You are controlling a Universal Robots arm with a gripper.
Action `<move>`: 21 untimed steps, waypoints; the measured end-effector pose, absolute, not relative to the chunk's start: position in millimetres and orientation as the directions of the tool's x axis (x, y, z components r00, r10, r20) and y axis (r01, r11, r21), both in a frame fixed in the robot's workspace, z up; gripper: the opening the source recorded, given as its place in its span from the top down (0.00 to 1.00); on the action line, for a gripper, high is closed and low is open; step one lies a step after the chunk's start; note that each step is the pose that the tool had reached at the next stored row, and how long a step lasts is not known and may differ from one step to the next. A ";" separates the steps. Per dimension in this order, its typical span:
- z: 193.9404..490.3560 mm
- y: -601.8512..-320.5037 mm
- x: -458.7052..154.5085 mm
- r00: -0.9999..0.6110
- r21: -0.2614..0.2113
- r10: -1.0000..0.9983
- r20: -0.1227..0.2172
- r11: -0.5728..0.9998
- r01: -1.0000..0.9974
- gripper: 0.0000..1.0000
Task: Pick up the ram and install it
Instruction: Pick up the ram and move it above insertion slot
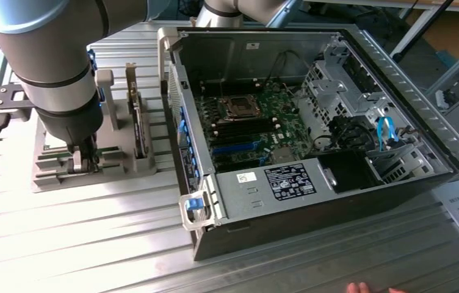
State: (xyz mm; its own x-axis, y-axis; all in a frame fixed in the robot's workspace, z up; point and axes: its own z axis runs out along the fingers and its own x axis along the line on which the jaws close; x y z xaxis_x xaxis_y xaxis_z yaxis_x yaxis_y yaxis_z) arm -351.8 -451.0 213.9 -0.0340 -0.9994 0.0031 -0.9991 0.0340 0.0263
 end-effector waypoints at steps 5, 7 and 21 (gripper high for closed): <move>212.3 -450.5 -351.8 -0.034 0.026 -0.999 0.003 0.034 -0.999 0.76; 210.3 -450.6 -351.8 -0.034 0.026 -0.999 0.003 0.034 -0.999 0.76; 208.1 -452.8 -351.8 -0.034 0.026 -0.999 0.003 0.034 -0.999 0.76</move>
